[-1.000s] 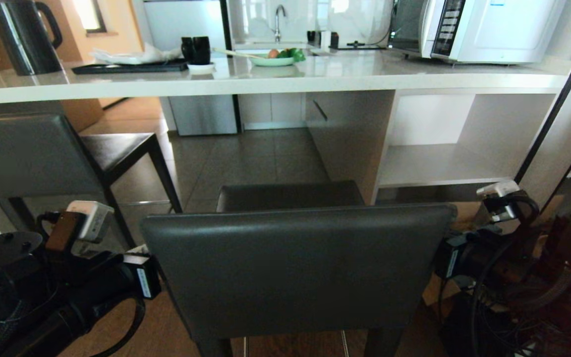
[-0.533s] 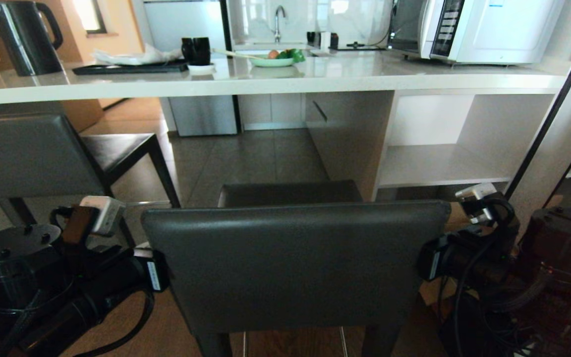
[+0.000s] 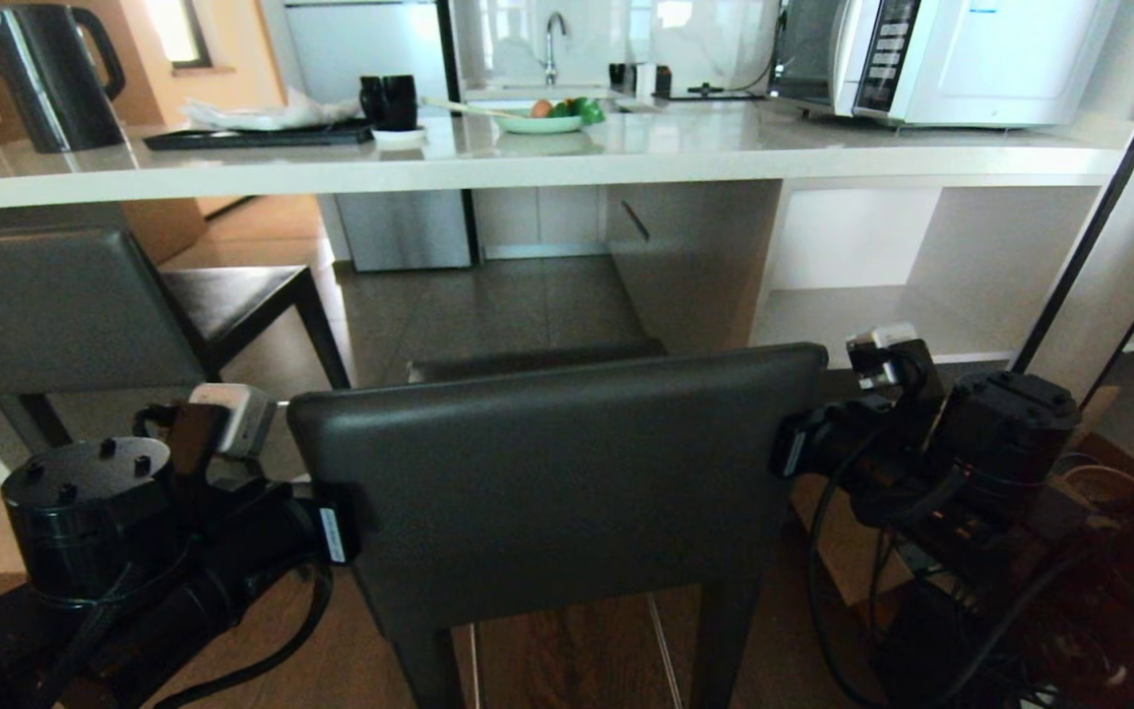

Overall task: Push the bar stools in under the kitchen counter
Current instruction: Push the gray chair back under the dining table

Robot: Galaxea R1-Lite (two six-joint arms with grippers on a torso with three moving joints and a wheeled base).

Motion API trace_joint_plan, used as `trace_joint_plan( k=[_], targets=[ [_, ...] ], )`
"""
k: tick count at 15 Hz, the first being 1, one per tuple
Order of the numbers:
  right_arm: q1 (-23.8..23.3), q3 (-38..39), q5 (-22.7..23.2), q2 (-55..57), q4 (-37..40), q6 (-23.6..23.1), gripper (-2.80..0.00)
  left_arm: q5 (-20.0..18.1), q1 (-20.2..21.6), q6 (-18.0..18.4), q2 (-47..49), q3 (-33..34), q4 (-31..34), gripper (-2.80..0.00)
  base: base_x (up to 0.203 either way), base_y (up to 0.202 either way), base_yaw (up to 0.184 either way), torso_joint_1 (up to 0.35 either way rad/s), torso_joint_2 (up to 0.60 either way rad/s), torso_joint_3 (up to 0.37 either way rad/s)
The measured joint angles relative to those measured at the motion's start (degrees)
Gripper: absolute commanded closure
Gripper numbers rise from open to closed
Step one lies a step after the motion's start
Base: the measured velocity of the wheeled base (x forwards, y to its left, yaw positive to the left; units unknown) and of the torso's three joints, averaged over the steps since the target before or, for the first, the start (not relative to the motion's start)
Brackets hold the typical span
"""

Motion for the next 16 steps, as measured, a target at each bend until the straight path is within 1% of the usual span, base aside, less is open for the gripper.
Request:
trace_joint_plan(
  k=[2, 5, 8, 10, 11, 12, 15, 16],
  targets=[
    [-0.25, -1.67, -0.16, 2.24, -1.23, -0.05, 0.00, 0.12, -0.02, -0.52, 1.74, -1.64, 0.21, 0.00, 0.000, 0.000, 0.000, 0.000, 0.00, 0.000],
    [-0.47, -1.83, -0.16, 3.52, -1.40, -0.10, 0.00, 0.33, 0.55, -0.46, 4.82, -5.54, 0.90, 0.00, 0.000, 0.000, 0.000, 0.000, 0.00, 0.000],
    [-0.42, -0.09, 0.11, 2.99, -2.01, -1.98, 0.00, -0.37, 2.74, 0.00, 7.97, -10.22, 0.88, 0.00, 0.000, 0.000, 0.000, 0.000, 0.00, 0.000],
    [-0.25, 0.37, 0.45, 2.85, -1.94, -3.00, 0.00, -0.62, 4.59, 1.16, 10.39, -12.60, 0.52, 0.00, 0.000, 0.000, 0.000, 0.000, 0.00, 0.000],
    [-0.19, 0.40, 0.64, 2.88, -1.84, -3.07, 0.00, -0.62, 5.42, 2.18, 11.43, -13.39, 0.24, 0.00, 0.000, 0.000, 0.000, 0.000, 0.00, 0.000],
    [-0.14, 0.40, 0.75, 2.90, -1.78, -3.10, 0.00, -0.60, 5.88, 2.41, 12.02, -13.68, 0.11, 0.00, 0.000, 0.000, 0.000, 0.000, 0.00, 0.000],
    [-0.14, -0.61, 1.53, 3.12, -1.50, -3.28, 0.00, -0.73, 7.82, 2.56, 12.93, -13.81, 0.04, 0.00, 0.000, 0.000, 0.000, 0.000, 0.00, 0.000],
    [-0.11, -1.95, 2.01, 3.52, -1.09, -3.40, 0.00, -0.63, 8.35, 2.49, 13.00, -12.83, -0.03, 0.00, 0.000, 0.000, 0.000, 0.000, 0.00, 0.000]
  ],
)
